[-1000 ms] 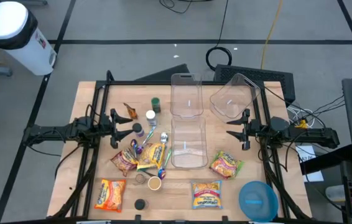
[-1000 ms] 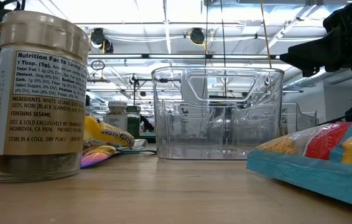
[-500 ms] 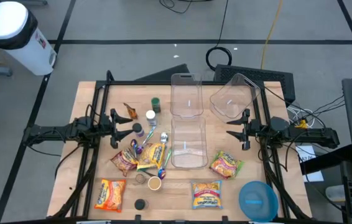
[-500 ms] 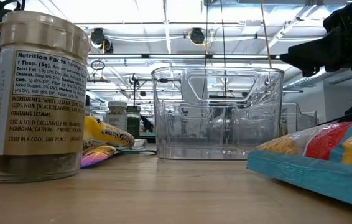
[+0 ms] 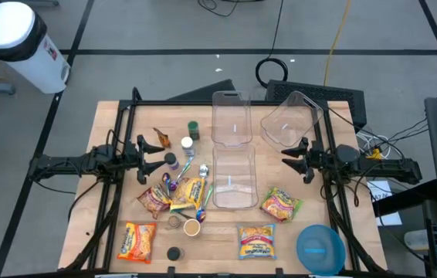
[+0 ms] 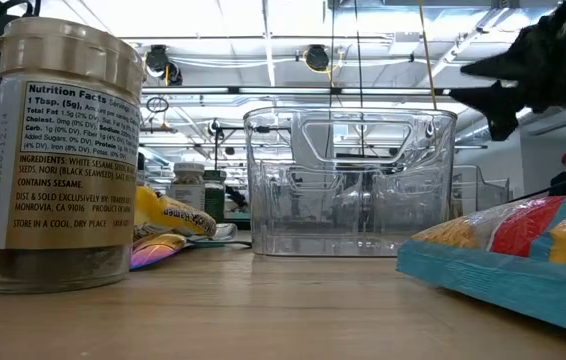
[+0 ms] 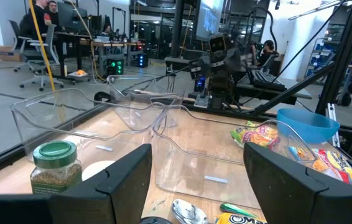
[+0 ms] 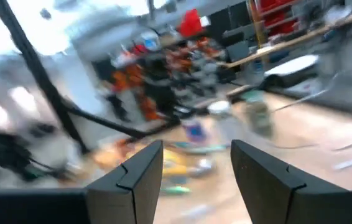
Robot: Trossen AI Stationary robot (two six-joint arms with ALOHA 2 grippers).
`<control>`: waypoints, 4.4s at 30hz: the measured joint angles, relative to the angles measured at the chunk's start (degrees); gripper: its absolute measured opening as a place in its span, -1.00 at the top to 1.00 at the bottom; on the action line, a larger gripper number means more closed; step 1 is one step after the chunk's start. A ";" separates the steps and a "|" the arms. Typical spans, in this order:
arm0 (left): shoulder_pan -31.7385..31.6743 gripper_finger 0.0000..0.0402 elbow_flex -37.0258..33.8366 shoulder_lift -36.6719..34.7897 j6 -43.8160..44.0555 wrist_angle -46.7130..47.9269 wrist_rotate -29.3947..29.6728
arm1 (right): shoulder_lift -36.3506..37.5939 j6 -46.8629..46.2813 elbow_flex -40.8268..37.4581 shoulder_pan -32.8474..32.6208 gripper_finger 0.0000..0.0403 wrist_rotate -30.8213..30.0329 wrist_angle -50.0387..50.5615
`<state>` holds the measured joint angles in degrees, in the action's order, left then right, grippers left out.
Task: Pick & Place Food Item
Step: Put the green noodle pack into the top right transparent bin
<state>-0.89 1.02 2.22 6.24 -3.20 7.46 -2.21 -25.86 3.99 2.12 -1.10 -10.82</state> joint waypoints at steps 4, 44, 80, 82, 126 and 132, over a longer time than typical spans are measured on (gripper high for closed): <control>-0.02 -0.30 0.00 0.00 0.00 -0.01 0.00 | -4.19 -2.59 -0.02 -2.40 0.05 11.68 -22.17; -0.02 -0.30 0.00 0.00 0.00 0.02 0.07 | -54.23 -21.73 12.22 -31.89 -0.36 -21.03 14.86; 0.00 -0.31 0.00 0.00 0.00 0.00 0.09 | -27.56 -3.83 12.07 -31.33 1.00 -15.15 12.83; -0.02 -0.30 0.00 0.00 0.00 0.02 0.09 | -24.35 -1.13 12.07 -31.33 1.00 -15.31 10.95; -0.02 -0.31 0.00 0.02 0.00 0.00 0.09 | -39.19 48.57 29.71 -17.64 1.00 -59.68 -15.89; -0.02 -0.30 0.00 0.02 0.00 0.00 0.09 | -45.03 29.76 39.42 -7.58 1.00 -36.69 4.44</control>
<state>-0.91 1.02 2.24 6.24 -3.20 7.55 -47.24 3.90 43.41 -5.47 -37.79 -6.38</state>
